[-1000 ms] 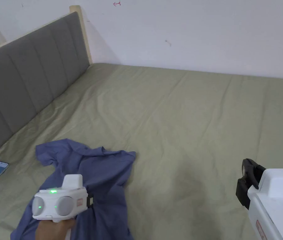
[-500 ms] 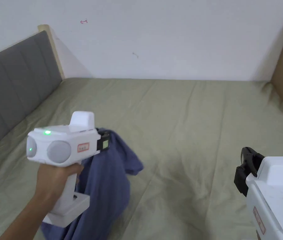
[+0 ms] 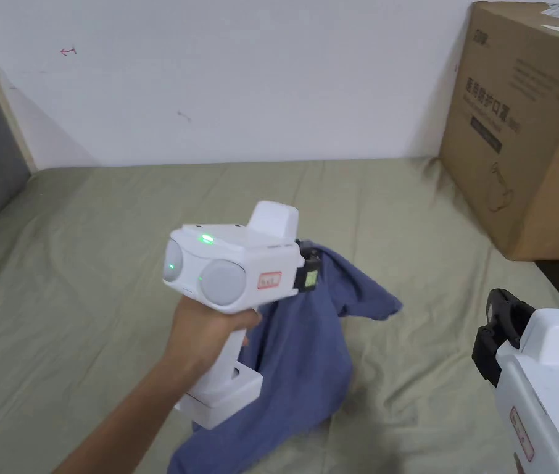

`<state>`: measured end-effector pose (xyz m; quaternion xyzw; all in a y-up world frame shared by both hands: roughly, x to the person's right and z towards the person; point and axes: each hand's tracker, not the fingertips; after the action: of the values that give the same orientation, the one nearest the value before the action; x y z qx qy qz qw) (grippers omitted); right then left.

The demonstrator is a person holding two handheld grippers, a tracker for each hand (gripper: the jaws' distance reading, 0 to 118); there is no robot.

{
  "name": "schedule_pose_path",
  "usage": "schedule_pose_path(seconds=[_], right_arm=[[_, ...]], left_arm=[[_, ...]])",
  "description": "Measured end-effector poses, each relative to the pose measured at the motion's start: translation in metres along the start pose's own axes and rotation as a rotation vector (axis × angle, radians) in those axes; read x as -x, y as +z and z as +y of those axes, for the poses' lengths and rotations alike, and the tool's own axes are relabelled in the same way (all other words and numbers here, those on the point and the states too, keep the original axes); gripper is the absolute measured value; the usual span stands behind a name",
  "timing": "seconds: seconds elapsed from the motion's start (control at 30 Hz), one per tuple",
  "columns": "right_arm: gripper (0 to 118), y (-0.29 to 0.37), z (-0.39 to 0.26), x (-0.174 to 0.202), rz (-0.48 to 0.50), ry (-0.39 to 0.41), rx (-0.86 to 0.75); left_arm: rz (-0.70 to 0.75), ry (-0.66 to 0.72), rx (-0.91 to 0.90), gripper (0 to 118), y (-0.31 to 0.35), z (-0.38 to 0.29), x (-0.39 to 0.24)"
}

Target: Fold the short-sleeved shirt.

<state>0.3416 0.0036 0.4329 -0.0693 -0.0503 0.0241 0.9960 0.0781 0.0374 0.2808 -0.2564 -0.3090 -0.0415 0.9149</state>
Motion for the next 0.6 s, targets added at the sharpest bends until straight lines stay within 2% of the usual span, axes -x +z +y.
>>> schedule_pose_path(seconds=[0.23,0.6], right_arm=[[0,0.002,-0.009,-0.017,-0.042,-0.007,0.024],[0,-0.001,-0.023,-0.011,-0.023,-0.005,0.066]], left_arm=[[-0.071,-0.023,0.17,4,-0.055,-0.057,-0.026],[0.043,0.005,0.528,4,-0.125,-0.167,-0.008]])
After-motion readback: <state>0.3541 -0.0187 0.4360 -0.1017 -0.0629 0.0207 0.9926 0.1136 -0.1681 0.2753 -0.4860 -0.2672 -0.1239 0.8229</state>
